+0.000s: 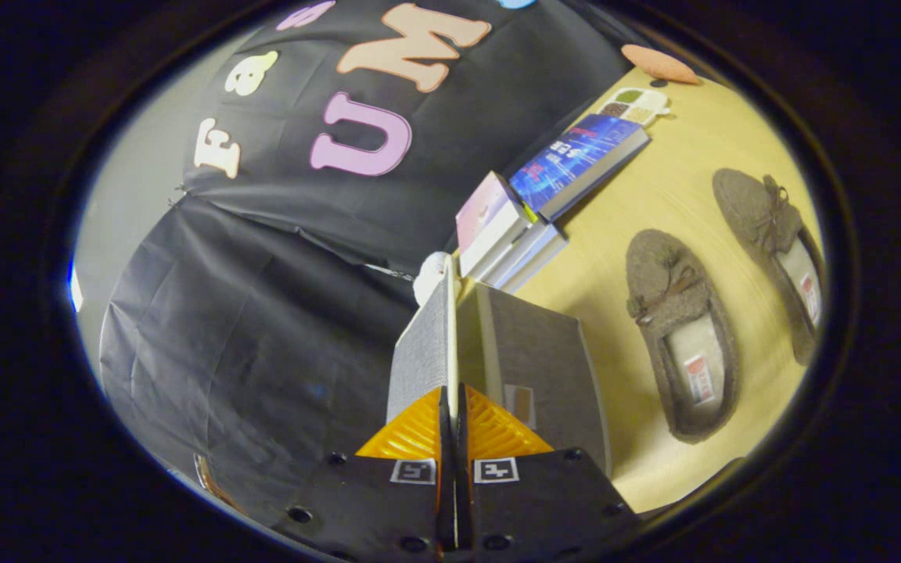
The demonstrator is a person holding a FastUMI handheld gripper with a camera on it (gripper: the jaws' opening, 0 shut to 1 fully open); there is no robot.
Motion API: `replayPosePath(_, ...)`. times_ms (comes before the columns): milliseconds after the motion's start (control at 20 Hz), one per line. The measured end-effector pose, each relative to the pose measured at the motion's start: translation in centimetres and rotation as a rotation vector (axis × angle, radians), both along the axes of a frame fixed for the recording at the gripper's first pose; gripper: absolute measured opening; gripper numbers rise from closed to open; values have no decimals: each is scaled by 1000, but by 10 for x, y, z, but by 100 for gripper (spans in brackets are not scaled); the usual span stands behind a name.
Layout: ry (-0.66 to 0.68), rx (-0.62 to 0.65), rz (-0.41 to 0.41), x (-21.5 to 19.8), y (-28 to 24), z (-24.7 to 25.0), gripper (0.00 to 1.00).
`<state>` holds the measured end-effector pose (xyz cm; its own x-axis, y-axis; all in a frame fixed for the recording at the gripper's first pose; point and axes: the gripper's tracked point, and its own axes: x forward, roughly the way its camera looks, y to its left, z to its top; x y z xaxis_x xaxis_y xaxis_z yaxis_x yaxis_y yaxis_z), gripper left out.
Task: Open the storage box then place both shoes into the box .Put the left shoe in first, then the right shoe, with the right side of both shoes facing outward in a uniform manner.
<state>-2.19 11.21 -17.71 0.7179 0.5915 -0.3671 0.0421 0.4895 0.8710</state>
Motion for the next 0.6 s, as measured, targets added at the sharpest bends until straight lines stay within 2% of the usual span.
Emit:
replayPosePath(250, -99, -1, 40, 10, 30, 59, 4)
replayPosePath(600, -159, -17, 146, 11, 113, 112, 4)
